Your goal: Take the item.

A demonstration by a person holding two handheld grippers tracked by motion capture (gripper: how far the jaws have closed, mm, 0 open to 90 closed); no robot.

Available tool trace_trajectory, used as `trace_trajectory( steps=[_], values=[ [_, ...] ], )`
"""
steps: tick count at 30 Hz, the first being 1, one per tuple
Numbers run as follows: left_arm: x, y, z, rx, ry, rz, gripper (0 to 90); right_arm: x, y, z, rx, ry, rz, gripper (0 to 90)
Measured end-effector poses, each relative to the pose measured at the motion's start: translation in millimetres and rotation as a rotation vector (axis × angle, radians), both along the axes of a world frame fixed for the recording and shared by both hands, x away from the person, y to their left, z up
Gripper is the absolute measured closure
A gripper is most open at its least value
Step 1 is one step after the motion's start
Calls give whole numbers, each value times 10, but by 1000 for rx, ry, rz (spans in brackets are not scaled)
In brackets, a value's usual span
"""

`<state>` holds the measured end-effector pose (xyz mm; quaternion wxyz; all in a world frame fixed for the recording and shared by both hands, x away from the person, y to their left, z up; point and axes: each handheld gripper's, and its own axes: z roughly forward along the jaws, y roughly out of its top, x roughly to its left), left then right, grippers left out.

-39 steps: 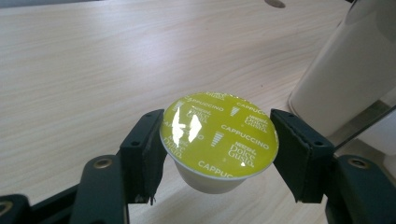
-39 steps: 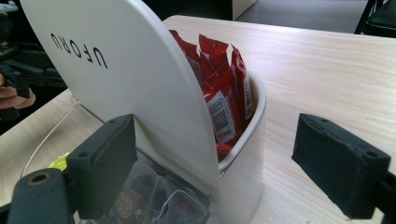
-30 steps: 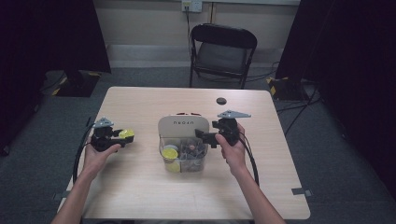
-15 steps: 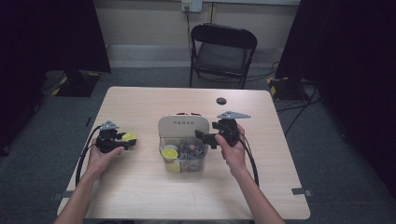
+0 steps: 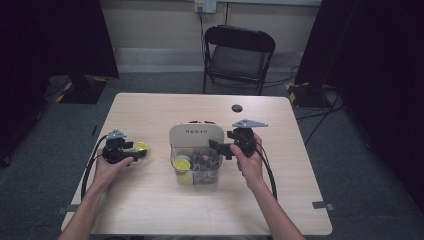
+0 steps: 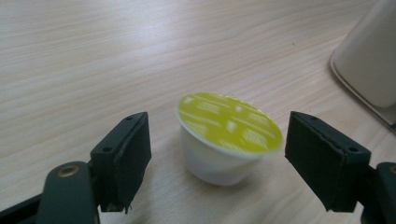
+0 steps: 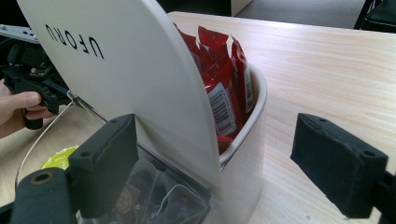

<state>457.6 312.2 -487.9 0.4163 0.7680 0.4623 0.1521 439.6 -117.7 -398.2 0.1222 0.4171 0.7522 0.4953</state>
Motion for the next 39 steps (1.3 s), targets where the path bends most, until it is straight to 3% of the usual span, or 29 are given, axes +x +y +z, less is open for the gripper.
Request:
trace_trajectory(
  steps=[8,13,16,19,26,27,32,37,39],
  values=[
    [-56,62,85,-44,-3,-2,205,7,14,-11,-2,1,5,136],
    [-199,53,213,-52,-30,-11,205,13,20,-34,-5,8,8,122],
    [-291,26,217,-38,-42,-12,205,13,25,-47,-9,8,7,117],
    [-382,-6,172,11,-34,-37,199,9,27,-59,-1,8,2,118],
    [-538,-84,136,1,-28,-66,204,1,20,-41,-3,-11,16,140],
    [-587,-144,86,51,-18,-83,204,-8,10,-18,-7,-23,11,150],
    [-595,-252,-4,108,7,-110,202,-18,-49,39,30,-33,22,221],
    [-586,-367,-87,135,29,-150,202,-48,-58,111,56,-42,58,303],
    [-596,-389,-109,137,0,-131,193,-60,-52,138,70,-46,71,336]
  ],
)
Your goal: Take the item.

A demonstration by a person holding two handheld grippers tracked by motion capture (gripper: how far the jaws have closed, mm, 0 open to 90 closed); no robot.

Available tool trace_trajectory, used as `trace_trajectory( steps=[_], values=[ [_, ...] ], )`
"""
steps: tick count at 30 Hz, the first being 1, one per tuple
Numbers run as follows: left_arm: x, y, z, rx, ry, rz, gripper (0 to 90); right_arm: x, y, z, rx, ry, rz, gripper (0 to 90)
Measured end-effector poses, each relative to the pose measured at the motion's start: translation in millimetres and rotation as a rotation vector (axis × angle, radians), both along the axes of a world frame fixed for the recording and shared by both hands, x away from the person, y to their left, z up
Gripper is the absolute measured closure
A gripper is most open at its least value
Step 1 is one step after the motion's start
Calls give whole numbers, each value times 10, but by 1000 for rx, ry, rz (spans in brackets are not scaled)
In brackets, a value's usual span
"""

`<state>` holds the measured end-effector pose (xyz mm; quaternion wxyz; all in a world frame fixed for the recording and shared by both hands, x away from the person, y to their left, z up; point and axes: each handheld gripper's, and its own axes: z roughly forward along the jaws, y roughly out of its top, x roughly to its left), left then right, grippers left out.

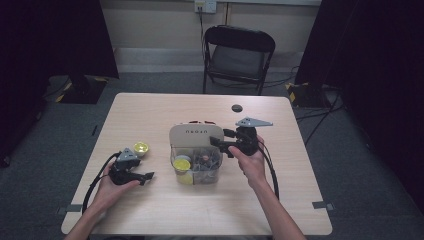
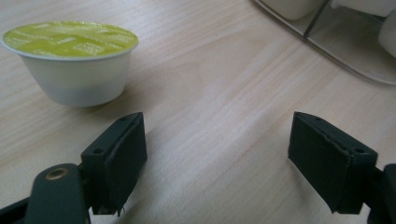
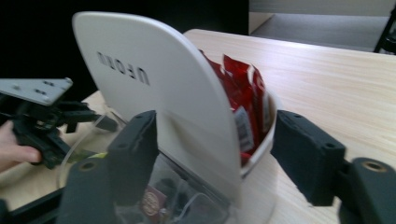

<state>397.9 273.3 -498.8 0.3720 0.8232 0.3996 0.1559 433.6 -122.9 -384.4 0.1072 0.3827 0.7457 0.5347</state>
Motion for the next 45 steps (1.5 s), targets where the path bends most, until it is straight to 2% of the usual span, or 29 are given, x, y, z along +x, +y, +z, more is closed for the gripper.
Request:
trace_trajectory(
  steps=[1,2,3,4,14,36,45],
  values=[
    [0,0,0,0,0,0,195,0,0,0,0,0,0,336],
    [-15,-25,-26,-10,-15,12,190,-9,7,20,7,-6,13,396],
    [-22,-38,-22,25,-23,1,187,-12,11,24,10,-6,17,419],
    [-23,-53,-26,29,-29,-1,180,-20,20,31,11,-10,22,433],
    [-17,-60,-32,22,-23,2,168,-36,9,64,35,-3,49,515],
    [-8,-57,-32,23,-22,-5,159,-127,16,85,15,-14,114,493],
    [-3,-58,-31,26,-23,-5,156,-166,15,88,7,-8,124,470]
  ],
)
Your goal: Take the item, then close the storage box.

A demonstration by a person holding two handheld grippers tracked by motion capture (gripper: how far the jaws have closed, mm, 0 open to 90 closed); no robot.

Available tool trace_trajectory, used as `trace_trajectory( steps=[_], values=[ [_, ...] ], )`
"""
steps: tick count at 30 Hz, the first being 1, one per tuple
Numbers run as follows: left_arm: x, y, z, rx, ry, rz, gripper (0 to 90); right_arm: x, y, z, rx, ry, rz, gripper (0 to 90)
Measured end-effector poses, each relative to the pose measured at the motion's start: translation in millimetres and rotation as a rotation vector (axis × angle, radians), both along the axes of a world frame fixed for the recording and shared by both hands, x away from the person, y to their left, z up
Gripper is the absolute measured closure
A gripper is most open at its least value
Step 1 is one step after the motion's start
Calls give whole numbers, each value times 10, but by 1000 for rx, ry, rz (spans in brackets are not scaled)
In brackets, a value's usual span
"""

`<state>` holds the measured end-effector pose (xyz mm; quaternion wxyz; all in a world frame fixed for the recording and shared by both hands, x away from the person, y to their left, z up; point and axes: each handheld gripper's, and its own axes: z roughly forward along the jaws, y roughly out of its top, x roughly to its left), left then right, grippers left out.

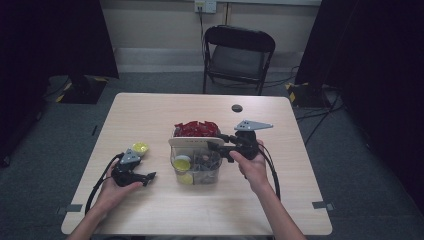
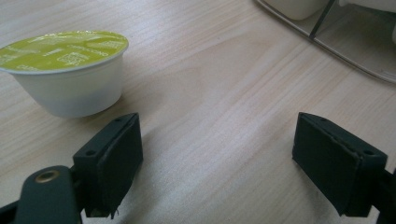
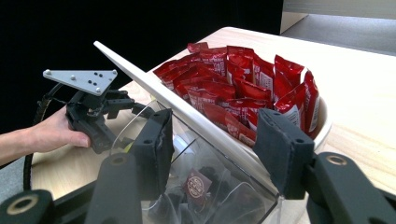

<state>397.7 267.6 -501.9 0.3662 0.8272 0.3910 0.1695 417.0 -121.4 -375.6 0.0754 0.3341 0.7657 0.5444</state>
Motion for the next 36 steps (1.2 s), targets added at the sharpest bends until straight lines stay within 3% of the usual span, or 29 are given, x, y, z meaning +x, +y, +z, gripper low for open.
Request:
trace_trajectory(
  steps=[36],
  values=[
    [9,-2,0,0,-2,0,150,-102,-11,2,-3,11,-2,403]
  ],
)
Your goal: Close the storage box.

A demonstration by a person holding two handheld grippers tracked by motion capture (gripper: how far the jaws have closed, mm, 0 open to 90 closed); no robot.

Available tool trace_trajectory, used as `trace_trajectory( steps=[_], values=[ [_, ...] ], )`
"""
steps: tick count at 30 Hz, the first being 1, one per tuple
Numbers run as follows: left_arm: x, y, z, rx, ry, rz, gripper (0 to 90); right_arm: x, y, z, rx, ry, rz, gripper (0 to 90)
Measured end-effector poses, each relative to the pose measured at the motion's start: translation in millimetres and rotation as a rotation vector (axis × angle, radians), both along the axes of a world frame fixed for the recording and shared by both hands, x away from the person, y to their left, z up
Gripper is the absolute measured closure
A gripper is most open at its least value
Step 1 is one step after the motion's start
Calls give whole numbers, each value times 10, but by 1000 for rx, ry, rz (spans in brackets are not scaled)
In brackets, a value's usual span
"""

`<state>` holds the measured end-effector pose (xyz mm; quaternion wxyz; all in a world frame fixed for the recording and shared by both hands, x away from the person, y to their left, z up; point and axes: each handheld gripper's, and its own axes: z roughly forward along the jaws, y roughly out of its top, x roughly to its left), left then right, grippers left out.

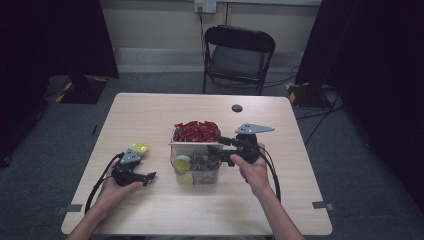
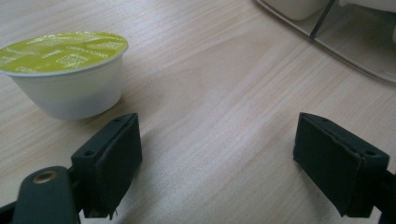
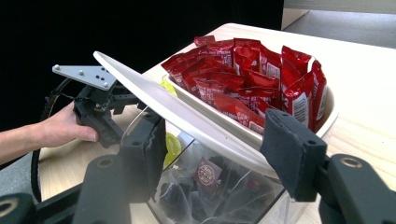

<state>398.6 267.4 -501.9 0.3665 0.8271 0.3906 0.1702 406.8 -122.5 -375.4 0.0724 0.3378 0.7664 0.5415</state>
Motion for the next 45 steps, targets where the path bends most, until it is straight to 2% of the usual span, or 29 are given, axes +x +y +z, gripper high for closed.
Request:
trace_trajectory(
  steps=[10,11,13,16,21,29,41,45],
  values=[
    [-1,0,0,0,1,0,149,-54,17,-10,-6,-3,-5,350],
    [0,-1,-1,-1,0,0,150,-64,18,-2,-6,9,-3,317],
    [0,1,1,2,1,-1,150,-67,11,6,-4,11,-3,305],
    [0,0,0,0,0,0,150,-79,4,-8,-38,14,-26,230],
    [-1,-3,-2,-6,3,1,149,-113,-42,-93,-62,22,-28,227],
    [11,3,1,4,0,-5,147,-106,-24,-163,-57,37,-25,189],
    [24,4,3,10,1,-12,144,-194,-58,-220,-63,40,-21,187],
    [31,-5,-1,-1,2,-10,143,-200,-51,-260,-71,47,-24,187]
  ],
)
